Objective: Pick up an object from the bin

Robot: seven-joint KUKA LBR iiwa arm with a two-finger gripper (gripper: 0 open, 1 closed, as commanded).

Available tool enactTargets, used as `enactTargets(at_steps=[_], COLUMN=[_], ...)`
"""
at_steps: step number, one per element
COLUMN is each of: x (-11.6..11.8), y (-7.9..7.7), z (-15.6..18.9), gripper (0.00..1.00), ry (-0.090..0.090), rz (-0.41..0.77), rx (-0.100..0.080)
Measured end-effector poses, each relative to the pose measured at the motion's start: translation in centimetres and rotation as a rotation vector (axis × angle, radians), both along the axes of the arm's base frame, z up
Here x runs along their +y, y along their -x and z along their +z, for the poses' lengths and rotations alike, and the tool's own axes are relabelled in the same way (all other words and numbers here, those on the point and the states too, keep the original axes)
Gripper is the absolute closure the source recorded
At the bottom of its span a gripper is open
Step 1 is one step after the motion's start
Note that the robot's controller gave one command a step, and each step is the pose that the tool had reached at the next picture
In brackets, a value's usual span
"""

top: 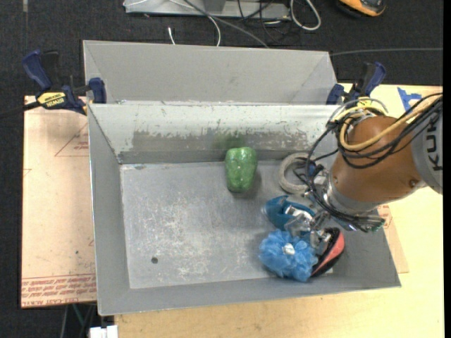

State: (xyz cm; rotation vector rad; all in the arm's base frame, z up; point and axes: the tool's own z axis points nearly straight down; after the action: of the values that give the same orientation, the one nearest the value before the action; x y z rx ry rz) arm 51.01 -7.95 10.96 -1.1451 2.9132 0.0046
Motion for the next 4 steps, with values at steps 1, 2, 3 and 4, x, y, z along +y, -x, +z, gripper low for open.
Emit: enactTargets(at_steps=[1, 2, 3, 4], x=[0.2, 0.2, 0.4, -1.1], y=[-0.5, -0.4, -0.5, 0.6], z=[-2.4, -2.8, -3.0, -3.6], gripper=[1.00, 1.00, 1.00, 1.00], ry=[-0.002, -0.006, -0.004, -0.009], rz=[-0.204, -0.355, -0.327, -0.078], rx=[0.000, 0.005, 0.003, -0.014])
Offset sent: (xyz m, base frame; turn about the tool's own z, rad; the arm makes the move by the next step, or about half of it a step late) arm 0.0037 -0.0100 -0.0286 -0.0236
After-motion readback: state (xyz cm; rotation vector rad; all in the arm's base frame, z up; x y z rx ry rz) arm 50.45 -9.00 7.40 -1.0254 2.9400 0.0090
